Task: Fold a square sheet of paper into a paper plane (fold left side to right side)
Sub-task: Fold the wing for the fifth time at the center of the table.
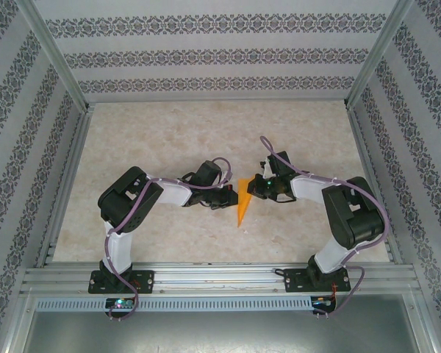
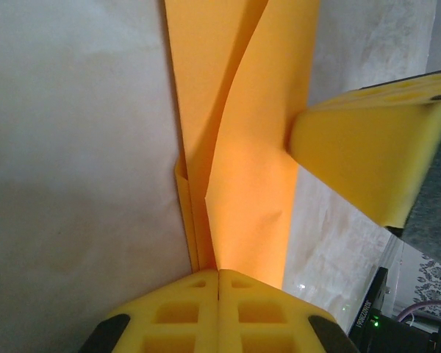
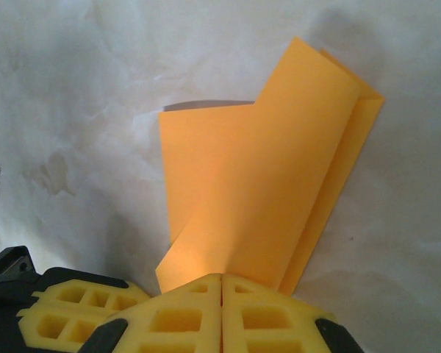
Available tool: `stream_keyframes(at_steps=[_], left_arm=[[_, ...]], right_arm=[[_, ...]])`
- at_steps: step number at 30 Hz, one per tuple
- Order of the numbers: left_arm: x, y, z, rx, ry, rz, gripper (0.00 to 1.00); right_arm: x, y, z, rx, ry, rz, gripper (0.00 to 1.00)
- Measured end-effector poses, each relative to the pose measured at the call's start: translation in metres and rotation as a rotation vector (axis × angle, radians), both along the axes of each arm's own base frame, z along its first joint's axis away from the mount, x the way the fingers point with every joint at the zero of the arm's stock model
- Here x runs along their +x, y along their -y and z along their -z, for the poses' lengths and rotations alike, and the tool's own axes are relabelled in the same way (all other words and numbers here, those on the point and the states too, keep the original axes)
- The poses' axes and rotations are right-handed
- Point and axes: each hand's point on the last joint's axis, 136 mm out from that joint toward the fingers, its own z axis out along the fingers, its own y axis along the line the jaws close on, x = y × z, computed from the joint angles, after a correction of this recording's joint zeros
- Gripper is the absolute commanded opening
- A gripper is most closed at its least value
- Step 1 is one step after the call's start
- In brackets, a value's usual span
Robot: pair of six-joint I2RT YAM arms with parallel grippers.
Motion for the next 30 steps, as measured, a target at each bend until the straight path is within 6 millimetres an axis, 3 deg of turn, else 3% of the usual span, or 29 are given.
stream_keyframes(at_steps=[18, 21, 25, 30], left_arm=[[0.000, -0.001, 0.000, -0.010, -0.004, -0.017, 0.00], [0.000, -0.001, -0.001, -0.016, 0.001, -0.019, 0.10], [0.002, -0.004, -0.003, -0.013, 0.012, -0.036, 0.14], [0.012, -0.027, -0.009, 0.048, 0.024, -0.110, 0.18]], right_arm=[[-0.001, 0.001, 0.012, -0.018, -0.016, -0.011, 0.04], [-0.001, 0.002, 0.012, -0.017, -0.016, -0.009, 0.01], [-0.002, 0.002, 0.013, -0.007, -0.007, -0.010, 0.00], [-0.002, 0.001, 0.014, 0.011, 0.001, -0.012, 0.00]])
